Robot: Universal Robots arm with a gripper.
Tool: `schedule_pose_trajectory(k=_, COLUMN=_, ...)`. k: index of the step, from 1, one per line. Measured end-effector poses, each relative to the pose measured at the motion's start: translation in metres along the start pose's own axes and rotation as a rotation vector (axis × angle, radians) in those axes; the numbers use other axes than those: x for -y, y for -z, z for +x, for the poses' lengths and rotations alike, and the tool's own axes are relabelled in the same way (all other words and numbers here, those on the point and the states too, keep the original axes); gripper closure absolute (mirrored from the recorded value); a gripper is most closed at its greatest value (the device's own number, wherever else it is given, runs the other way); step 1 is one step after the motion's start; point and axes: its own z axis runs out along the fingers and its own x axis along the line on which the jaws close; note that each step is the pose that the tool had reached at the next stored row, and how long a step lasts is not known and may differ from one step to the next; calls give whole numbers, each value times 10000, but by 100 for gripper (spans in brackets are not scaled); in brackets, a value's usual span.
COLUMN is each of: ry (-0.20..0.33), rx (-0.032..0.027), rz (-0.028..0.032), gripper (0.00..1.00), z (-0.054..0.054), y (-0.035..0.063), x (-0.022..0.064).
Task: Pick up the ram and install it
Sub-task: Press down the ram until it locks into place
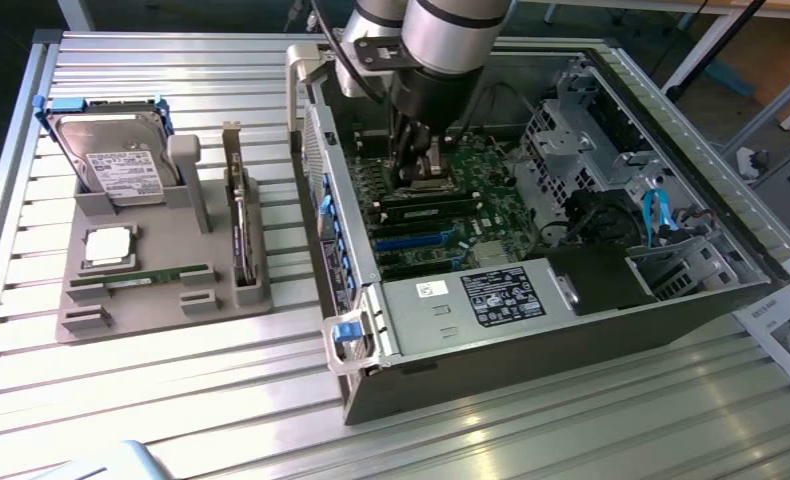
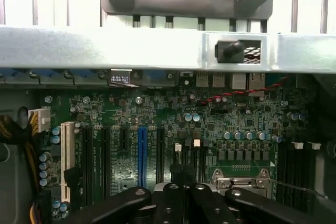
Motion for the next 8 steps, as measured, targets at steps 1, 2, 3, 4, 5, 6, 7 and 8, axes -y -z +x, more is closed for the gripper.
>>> schedule_pose_trajectory(k=1, ry=0, rx=1, rz=0, gripper=90, z=-1, y=28, x=0)
schedule_pose_trajectory(k=2, ry=-1, rx=0, rz=0, gripper=90, z=-3, y=51, x=0)
schedule_pose_trajectory(k=3, ry=-1, rx=-1, rz=-1, gripper=90, z=-4, y=74, x=0)
schedule_pose_trajectory(k=4, ry=0, rx=0, rz=-1, gripper=90, z=-5, y=100, x=0)
schedule_pose_trajectory(k=5, ry=-1, rx=0, rz=0, gripper=90, z=-6, y=123, x=0)
schedule_pose_trajectory(k=6, ry=0, rx=0, rz=0, gripper=90, z=-7, y=142, x=0)
schedule_pose_trajectory(k=7, ry=0, rx=0, rz=-1, gripper=90, z=-9, y=182, x=0)
schedule_pose_trajectory(k=8, ry=0, rx=0, rz=0, gripper=90, z=-11, y=220, x=0)
